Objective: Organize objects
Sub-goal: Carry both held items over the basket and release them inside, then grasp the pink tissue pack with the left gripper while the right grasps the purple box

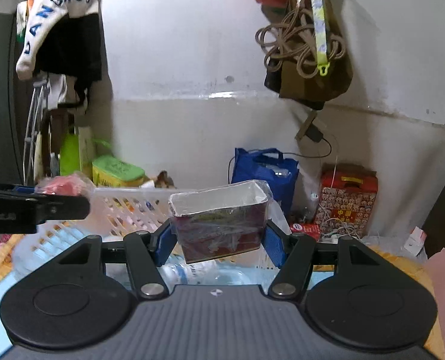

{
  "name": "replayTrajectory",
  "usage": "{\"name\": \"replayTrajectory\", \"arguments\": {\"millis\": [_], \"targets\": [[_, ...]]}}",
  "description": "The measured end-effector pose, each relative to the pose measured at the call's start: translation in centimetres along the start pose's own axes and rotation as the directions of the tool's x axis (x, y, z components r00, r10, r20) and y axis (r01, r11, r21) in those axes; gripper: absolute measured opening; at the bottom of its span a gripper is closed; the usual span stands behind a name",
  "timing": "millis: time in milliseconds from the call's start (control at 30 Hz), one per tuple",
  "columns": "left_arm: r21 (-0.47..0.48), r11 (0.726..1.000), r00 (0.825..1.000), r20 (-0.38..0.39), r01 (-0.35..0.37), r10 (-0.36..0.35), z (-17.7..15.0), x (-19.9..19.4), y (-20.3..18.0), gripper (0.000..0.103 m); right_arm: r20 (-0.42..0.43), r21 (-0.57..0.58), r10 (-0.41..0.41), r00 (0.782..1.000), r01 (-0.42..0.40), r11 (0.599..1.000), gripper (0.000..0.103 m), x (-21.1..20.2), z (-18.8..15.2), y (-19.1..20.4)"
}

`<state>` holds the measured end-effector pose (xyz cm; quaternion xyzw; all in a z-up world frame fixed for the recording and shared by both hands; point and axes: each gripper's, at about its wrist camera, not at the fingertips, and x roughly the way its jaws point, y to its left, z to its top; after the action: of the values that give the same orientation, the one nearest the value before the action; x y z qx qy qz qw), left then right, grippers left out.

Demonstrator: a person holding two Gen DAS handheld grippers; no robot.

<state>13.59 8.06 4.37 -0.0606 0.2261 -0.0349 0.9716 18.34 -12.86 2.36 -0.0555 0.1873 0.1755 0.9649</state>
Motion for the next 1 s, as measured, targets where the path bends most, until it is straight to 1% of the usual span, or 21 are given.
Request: {"name": "replayTrajectory", "arguments": {"millis": [100,167,233,267,300,333,367,400,467,533,567,600,667,700,733,767,833,867,900,933,1000], "targets": [[0.008,1.000,1.000,-0.006,-0.012,0.012,-0.6,0.4,0.0,0.051,-0.003,0.023,0.022,1.000,-0.022,0.999,0.064,0.5,-0.2,-0.4],[0.009,1.000,1.000,-0.011,-0.015,0.015,-0.7,0.6,0.2,0.051,-0.001,-0.004,0.015,1.000,-0.015,1.000,0.065,0.4,-0.3,-0.1],[0.016,1.000,1.000,-0.003,-0.025,0.025,-0.8,0.8,0.1,0.051,-0.033,-0.040,0.025,0.999,-0.026,0.999,0.065,0.9,-0.2,0.4],[0.034,0.998,0.999,0.020,-0.044,0.043,-0.9,0.7,0.0,0.053,-0.014,-0.052,0.001,1.000,-0.002,0.999,0.077,0.9,-0.1,0.7],[0.070,0.996,0.997,0.053,-0.060,0.056,-1.0,0.6,-0.2,0.069,0.031,-0.067,-0.041,0.999,0.043,0.997,0.103,0.5,-0.3,1.0],[0.094,0.992,0.995,0.069,-0.079,0.073,-1.0,0.7,-0.4,0.082,0.080,-0.078,-0.078,0.994,0.084,0.993,0.102,-0.2,-0.5,1.4],[0.097,0.990,0.991,0.090,-0.105,0.096,-1.2,0.5,-0.3,0.091,0.110,-0.090,-0.087,0.990,0.097,0.991,0.103,-0.7,-0.6,1.6],[0.085,0.990,0.989,0.107,-0.112,0.103,-1.3,0.0,0.0,0.091,0.117,-0.099,-0.084,0.990,0.095,0.991,0.103,-1.3,-0.5,1.8],[0.054,0.996,0.990,0.124,-0.071,0.063,-1.3,-1.1,0.7,0.091,0.126,-0.080,-0.063,0.990,0.073,0.994,0.103,-2.5,-0.6,1.6],[0.016,0.998,0.988,0.147,-0.056,0.053,-1.4,-2.8,1.1,0.091,0.138,-0.033,-0.058,0.989,0.063,0.997,0.103,-4.3,-1.2,1.3],[0.003,0.999,0.987,0.159,-0.033,0.033,-1.8,-4.0,1.0,0.091,0.127,-0.016,-0.042,0.991,0.044,0.999,0.103,-4.9,-1.6,1.1],[0.003,1.000,0.986,0.168,0.003,-0.003,-2.4,-5.2,0.9,0.091,0.099,-0.004,-0.014,0.995,0.015,1.000,0.103,-5.7,-2.1,1.0],[0.042,0.997,0.981,0.183,0.058,-0.064,-4.3,-7.1,0.0,0.091,0.066,0.030,0.011,0.998,-0.013,0.999,0.103,-7.5,-4.2,0.7],[0.076,0.996,0.980,0.187,0.056,-0.069,-5.7,-7.8,-0.7,0.091,0.068,0.059,0.005,0.998,-0.009,0.998,0.103,-8.4,-5.7,0.7],[0.105,0.994,0.980,0.188,0.037,-0.056,-6.7,-8.1,-1.4,0.091,0.064,0.085,0.000,0.998,-0.006,0.996,0.103,-9.0,-7.1,0.7],[0.129,0.992,0.982,0.184,0.006,-0.030,-8.0,-8.0,-2.0,0.091,0.042,0.108,-0.008,0.999,0.003,0.994,0.103,-9.6,-9.0,1.0],[0.158,0.987,0.990,0.142,-0.039,0.017,-9.7,-7.2,-2.7,0.090,-0.010,0.104,-0.022,1.000,0.022,0.994,0.103,-10.0,-11.6,1.7],[0.164,0.985,0.992,0.123,-0.048,0.027,-10.4,-6.6,-2.7,0.089,-0.033,0.090,-0.027,0.999,0.030,0.996,0.103,-9.9,-12.4,2.1],[0.169,0.985,0.994,0.106,-0.046,0.028,-10.8,-6.0,-2.7,0.086,-0.045,0.075,-0.027,0.999,0.030,0.997,0.103,-10.0,-13.3,2.7],[0.167,0.985,0.995,0.093,-0.046,0.031,-11.0,-5.6,-2.6,0.084,-0.053,0.034,-0.012,0.999,0.013,0.999,0.103,-10.0,-13.9,3.4],[0.157,0.987,0.997,0.081,-0.031,0.018,-11.1,-5.2,-2.2,0.083,-0.024,-0.056,0.003,1.000,-0.004,0.998,0.103,-10.3,-14.3,5.0]]}}
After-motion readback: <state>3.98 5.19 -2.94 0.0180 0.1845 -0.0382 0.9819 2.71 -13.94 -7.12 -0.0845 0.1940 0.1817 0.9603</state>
